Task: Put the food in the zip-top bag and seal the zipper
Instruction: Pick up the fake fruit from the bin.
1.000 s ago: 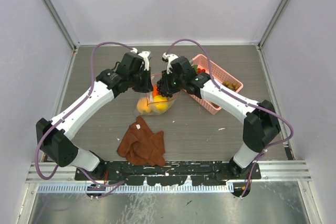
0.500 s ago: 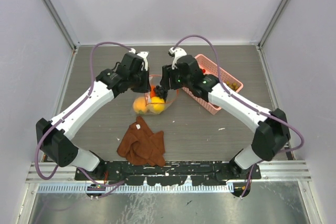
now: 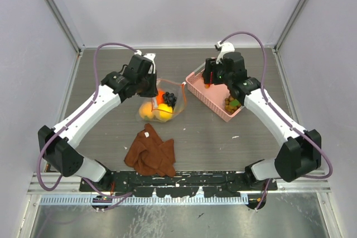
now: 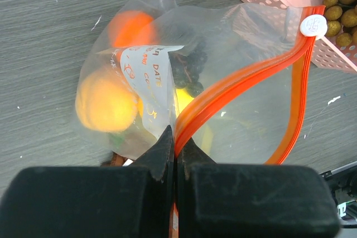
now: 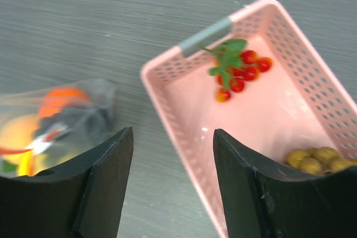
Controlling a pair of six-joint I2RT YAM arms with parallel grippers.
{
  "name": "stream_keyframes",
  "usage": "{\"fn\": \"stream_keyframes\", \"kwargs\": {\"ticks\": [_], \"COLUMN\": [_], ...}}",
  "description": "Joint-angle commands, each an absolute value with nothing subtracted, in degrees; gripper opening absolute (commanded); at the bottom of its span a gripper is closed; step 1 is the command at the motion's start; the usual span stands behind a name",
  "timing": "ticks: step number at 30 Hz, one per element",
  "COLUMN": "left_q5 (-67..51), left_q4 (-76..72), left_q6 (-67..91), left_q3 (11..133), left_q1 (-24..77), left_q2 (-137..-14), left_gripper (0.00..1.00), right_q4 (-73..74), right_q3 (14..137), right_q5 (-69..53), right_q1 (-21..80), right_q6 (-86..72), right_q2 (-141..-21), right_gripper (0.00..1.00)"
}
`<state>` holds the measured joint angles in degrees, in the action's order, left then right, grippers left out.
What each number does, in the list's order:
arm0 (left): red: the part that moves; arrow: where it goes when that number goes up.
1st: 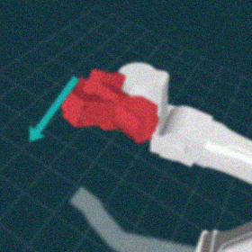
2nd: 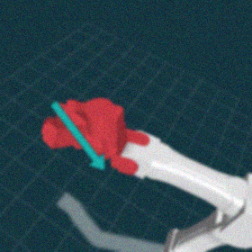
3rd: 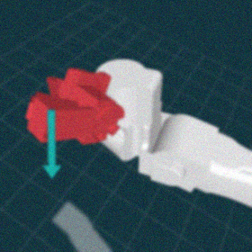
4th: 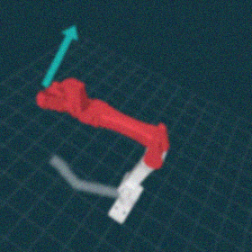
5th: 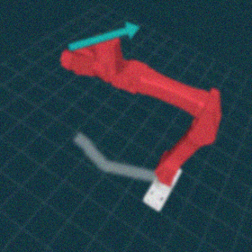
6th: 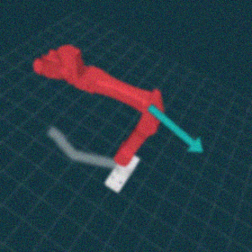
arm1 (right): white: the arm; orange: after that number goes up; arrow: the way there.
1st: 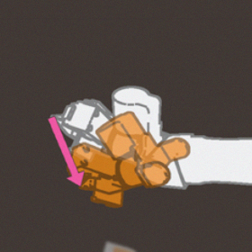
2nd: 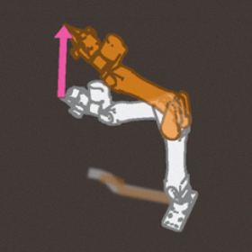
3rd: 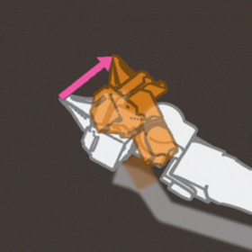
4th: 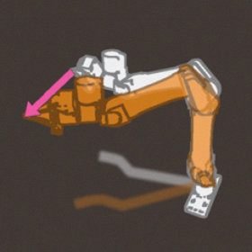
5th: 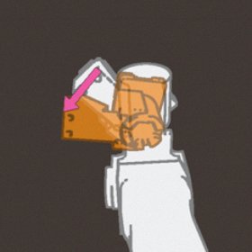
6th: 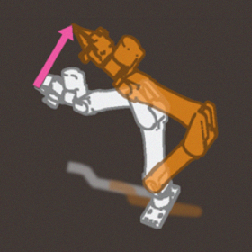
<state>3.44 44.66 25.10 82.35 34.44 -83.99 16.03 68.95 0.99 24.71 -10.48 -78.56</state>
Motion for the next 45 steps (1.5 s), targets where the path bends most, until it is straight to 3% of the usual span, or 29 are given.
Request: {"fn": "stream_keyframes", "kwargs": {"ticks": [1, 13, 31, 36, 42, 45], "left_q5": [4.40, 4.31, 3.64, 3.21, 2.95, 2.84], "left_q4": [43.52, 44.54, 46.15, 46.91, 46.93, 46.47], "left_q6": [25.59, 24.25, 21.86, 21.72, 21.71, 21.71], "left_q3": [85.10, 86.54, 88.19, 89.23, 89.45, 89.38], "left_q1": [34.48, 34.45, 34.45, 34.45, 34.47, 34.45], "left_q2": [-83.81, -85.40, -88.42, -89.22, -89.07, -88.86], "left_gripper": [0.00, 0.00, 0.00, 0.00, 0.00, 0.00], "right_q4": [6.66, -14.63, -13.89, -12.04, -9.91, -9.76], "right_q3": [65.35, 61.53, 77.40, 78.77, 76.27, 73.38], "right_q5": [0.04, -8.74, -14.51, -15.67, -14.70, -14.76], "right_q1": [20.29, 15.49, 13.08, 13.09, 12.95, 13.06], "right_q6": [-3.14, 19.38, 27.56, 28.18, 28.78, 27.00], "right_q2": [-80.93, -97.34, -117.26, -118.52, -115.34, -111.71], "right_gripper": [0.65, 0.65, 0.56, 0.46, 0.22, 0.15]}}
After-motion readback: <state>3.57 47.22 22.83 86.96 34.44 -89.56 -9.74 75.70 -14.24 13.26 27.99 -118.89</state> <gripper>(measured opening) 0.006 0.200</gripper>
